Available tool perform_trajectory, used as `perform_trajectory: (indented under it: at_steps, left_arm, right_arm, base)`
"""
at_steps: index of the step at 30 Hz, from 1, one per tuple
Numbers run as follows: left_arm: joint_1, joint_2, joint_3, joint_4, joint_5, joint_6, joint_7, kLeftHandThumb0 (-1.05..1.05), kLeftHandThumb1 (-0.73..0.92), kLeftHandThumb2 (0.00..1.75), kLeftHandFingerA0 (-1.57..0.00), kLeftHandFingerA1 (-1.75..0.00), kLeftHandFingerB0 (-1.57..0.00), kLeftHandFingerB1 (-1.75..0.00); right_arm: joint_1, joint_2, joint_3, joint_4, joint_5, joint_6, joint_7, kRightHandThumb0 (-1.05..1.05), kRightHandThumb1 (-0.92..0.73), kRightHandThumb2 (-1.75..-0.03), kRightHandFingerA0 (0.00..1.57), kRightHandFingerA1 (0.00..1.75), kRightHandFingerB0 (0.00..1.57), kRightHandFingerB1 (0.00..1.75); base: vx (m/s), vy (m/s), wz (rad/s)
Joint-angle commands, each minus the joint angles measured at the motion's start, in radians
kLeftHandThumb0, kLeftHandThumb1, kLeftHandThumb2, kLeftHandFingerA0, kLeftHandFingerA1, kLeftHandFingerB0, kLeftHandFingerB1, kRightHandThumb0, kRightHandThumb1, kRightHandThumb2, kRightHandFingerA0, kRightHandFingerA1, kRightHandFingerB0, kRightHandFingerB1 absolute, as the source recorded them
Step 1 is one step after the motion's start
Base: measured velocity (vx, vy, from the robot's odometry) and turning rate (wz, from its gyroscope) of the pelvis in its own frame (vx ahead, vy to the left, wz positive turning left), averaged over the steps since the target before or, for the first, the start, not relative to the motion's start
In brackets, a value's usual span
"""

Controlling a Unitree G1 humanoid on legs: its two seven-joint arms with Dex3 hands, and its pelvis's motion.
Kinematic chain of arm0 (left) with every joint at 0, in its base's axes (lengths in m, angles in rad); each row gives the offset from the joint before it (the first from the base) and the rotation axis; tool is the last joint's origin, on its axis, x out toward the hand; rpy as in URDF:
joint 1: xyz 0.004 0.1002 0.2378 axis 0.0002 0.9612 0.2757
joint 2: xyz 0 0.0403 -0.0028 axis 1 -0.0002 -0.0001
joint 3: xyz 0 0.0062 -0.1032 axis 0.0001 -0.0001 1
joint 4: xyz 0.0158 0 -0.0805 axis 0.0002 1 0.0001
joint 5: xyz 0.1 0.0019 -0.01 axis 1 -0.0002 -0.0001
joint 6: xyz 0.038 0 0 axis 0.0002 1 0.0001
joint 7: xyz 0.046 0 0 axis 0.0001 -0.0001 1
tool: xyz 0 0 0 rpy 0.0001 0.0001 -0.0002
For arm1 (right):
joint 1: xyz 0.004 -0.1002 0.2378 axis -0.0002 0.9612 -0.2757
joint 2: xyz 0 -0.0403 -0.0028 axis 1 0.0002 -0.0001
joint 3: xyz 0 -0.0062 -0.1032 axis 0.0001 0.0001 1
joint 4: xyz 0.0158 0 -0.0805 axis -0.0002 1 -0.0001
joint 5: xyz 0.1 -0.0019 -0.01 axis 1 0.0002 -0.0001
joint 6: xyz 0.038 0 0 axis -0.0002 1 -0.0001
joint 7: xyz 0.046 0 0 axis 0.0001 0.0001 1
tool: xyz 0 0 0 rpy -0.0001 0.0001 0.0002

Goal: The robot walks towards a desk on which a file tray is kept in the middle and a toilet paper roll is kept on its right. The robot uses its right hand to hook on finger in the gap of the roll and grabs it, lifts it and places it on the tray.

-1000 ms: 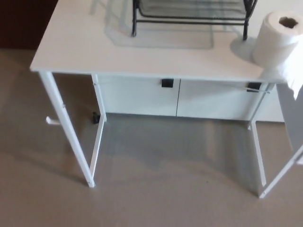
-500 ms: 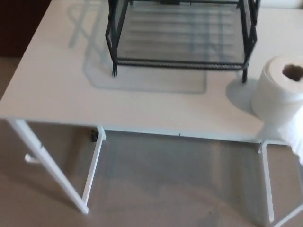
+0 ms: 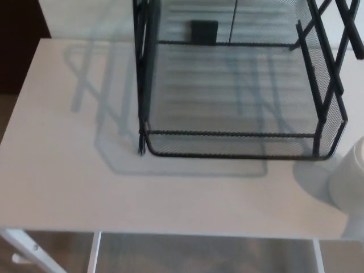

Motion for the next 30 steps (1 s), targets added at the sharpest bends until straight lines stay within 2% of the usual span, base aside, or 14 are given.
perform_trajectory:
  at_steps: [1, 3, 9, 20, 30]
  left_arm:
    - [0.016, 0.001, 0.005, 0.005, -0.007, -0.022, 0.004, -0.45, 0.82, 0.63, -0.41, -0.5, -0.34, -0.39]
    - [0.016, 0.001, 0.005, 0.005, -0.007, -0.022, 0.004, -0.45, 0.82, 0.63, -0.41, -0.5, -0.34, -0.39]
    - [0.016, 0.001, 0.005, 0.004, -0.007, -0.022, 0.004, -0.45, 0.82, 0.63, -0.41, -0.5, -0.34, -0.39]
    - [0.016, 0.01, 0.021, 0.005, -0.012, -0.021, -0.002, -0.45, 0.82, 0.63, -0.41, -0.5, -0.34, -0.39]
    - [0.018, 0.013, 0.027, 0.012, -0.014, -0.022, -0.006, -0.45, 0.82, 0.63, -0.41, -0.5, -0.34, -0.39]
  right_arm:
    - [-0.016, -0.019, -0.009, -0.01, -0.002, -0.009, -0.01, -0.51, -0.52, -0.85, 0.28, 0.54, 0.02, 0.25]
    - [-0.016, -0.02, -0.009, -0.01, -0.003, -0.01, -0.009, -0.51, -0.52, -0.85, 0.28, 0.54, 0.02, 0.25]
    - [-0.017, -0.02, -0.009, -0.009, -0.003, -0.01, -0.009, -0.51, -0.52, -0.85, 0.28, 0.54, 0.02, 0.25]
    - [-0.041, -0.008, 0.006, -0.016, -0.006, 0.003, -0.014, -0.51, -0.52, -0.85, 0.28, 0.54, 0.02, 0.25]
    - [-0.044, -0.002, 0.012, -0.029, -0.01, 0.013, -0.017, -0.51, -0.52, -0.85, 0.28, 0.54, 0.02, 0.25]
  base:
    - [0.11, -0.093, -0.05]
    - [0.12, -0.086, -1.23]
    - [0.0, 0.029, 0.03]
    - [0.01, 0.23, -0.15]
    - [-0.01, -0.013, 0.03]
